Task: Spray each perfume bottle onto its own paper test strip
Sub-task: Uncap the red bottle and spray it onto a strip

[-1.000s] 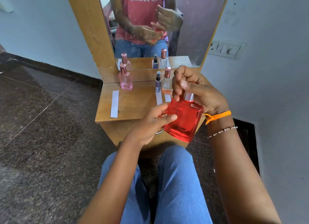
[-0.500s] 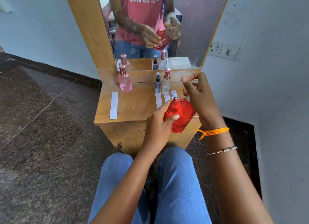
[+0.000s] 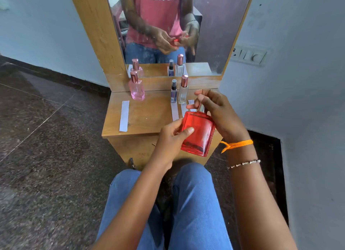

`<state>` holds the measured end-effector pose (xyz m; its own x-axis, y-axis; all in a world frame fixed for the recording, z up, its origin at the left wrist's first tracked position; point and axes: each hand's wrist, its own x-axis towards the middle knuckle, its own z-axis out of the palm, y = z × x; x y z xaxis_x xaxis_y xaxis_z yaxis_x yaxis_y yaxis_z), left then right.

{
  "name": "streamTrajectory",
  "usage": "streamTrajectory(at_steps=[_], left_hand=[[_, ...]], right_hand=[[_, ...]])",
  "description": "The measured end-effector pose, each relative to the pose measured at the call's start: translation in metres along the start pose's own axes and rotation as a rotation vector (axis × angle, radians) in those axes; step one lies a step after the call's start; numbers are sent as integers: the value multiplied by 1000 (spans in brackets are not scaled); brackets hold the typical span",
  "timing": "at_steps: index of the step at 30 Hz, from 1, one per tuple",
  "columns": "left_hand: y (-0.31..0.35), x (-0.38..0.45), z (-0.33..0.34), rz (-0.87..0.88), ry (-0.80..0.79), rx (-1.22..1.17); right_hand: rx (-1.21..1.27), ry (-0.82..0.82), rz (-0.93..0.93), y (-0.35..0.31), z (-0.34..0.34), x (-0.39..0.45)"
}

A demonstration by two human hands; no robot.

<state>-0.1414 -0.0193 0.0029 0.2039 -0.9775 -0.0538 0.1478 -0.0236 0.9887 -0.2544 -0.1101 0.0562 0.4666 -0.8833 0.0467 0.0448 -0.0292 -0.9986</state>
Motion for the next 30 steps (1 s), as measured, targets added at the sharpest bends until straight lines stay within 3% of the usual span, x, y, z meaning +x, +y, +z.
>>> streamTrajectory(at_steps=[3, 5, 9, 11, 15, 19, 21, 25, 28, 30], left_hand=[[-4, -1, 5, 45, 75, 117], [-5, 0, 3, 43, 66, 96], [-4, 2, -12, -26, -82, -5], [0, 2, -17, -73, -186, -84], [-2, 3, -11, -59, -68, -64], [-7, 0, 4, -13, 70, 36], [-7, -1, 5, -21, 80, 35], [-2, 1, -3, -42, 16, -22], [1, 5, -10, -81, -51, -76], [3, 9, -10, -86, -81, -89]], right_hand=[[-170, 150, -19, 3, 7, -5], [-236, 139, -27, 3, 4, -9], [-16, -199, -33, -2, -21, -14], [117, -238, -55, -1, -24, -17], [177, 14, -25, 7, -14, -18], [-65, 362, -16, 17, 4, -22], [-141, 420, -45, 17, 9, -26], [46, 193, -10, 15, -7, -33], [-25, -66, 112, 17, -22, -39], [-84, -117, 132, 20, -24, -42]])
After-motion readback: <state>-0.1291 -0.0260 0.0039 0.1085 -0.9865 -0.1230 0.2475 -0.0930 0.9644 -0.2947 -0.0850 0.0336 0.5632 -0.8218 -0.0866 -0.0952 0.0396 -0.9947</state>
